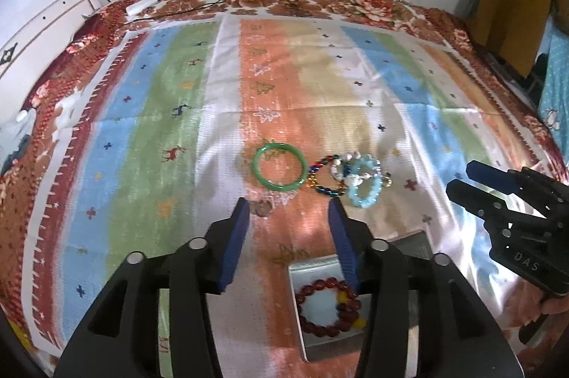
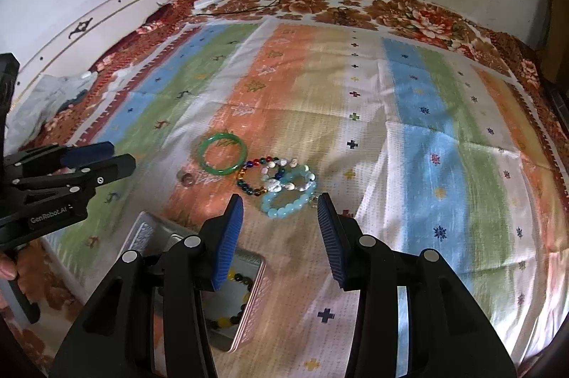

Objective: Organize jewelry
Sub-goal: 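Move both open tools back toward the remaining bracelets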

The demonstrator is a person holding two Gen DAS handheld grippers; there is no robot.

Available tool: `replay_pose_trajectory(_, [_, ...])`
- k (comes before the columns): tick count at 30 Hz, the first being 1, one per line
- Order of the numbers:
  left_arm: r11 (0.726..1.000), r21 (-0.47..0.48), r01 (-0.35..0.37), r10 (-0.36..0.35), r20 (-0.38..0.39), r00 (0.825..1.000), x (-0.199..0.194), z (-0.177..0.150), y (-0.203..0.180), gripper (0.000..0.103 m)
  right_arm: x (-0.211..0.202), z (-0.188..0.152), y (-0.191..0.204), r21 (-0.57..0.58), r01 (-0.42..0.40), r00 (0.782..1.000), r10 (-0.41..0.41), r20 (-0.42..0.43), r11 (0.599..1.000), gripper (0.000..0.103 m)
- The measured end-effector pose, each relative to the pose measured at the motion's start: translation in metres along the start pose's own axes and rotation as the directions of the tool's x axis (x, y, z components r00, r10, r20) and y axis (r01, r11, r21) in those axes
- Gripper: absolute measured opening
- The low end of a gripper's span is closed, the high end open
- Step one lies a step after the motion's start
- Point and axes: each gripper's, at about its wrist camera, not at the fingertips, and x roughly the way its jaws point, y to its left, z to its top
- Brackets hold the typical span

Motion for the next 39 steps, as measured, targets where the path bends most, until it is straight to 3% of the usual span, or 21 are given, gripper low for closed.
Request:
replay_pose_trajectory(10, [1.0,-0.003,-0.007,0.007,-0.025,1.0,0.014,0.008,0.006,0.054,0.025,0.009,-0.001,-0.023,0.055,0.998,-0.056,-0.028,0.998,0.054])
replay_pose_trajectory(39, [1.0,-0.004,-0.01,0.009,-0.119,0.993,0.079,0.043,0.008,0.055,0.083,0.031,-0.014,-0.008,0.062,0.991,-0.063,-0.119,0.998,0.054])
